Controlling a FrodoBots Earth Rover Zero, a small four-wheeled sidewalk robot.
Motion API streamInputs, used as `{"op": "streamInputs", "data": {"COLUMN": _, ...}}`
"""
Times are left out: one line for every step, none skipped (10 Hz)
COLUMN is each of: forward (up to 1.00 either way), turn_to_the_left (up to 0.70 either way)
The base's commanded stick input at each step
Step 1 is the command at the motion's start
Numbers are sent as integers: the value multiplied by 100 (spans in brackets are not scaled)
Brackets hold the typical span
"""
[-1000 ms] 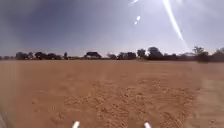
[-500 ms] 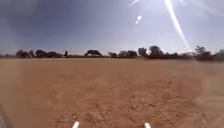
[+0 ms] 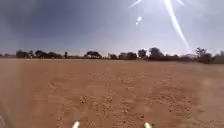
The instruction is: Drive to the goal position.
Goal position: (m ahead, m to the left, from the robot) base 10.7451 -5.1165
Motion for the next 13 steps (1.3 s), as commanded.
{"op": "streamInputs", "data": {"forward": 100, "turn_to_the_left": -27}}
{"op": "streamInputs", "data": {"forward": 100, "turn_to_the_left": -27}}
{"op": "streamInputs", "data": {"forward": 100, "turn_to_the_left": -27}}
{"op": "streamInputs", "data": {"forward": 100, "turn_to_the_left": -27}}
{"op": "streamInputs", "data": {"forward": 100, "turn_to_the_left": -27}}
{"op": "streamInputs", "data": {"forward": 100, "turn_to_the_left": -25}}
{"op": "streamInputs", "data": {"forward": 100, "turn_to_the_left": -12}}
{"op": "streamInputs", "data": {"forward": 100, "turn_to_the_left": 0}}
{"op": "streamInputs", "data": {"forward": 100, "turn_to_the_left": 0}}
{"op": "streamInputs", "data": {"forward": 100, "turn_to_the_left": 0}}
{"op": "streamInputs", "data": {"forward": 100, "turn_to_the_left": 0}}
{"op": "streamInputs", "data": {"forward": 100, "turn_to_the_left": 0}}
{"op": "streamInputs", "data": {"forward": 100, "turn_to_the_left": 0}}
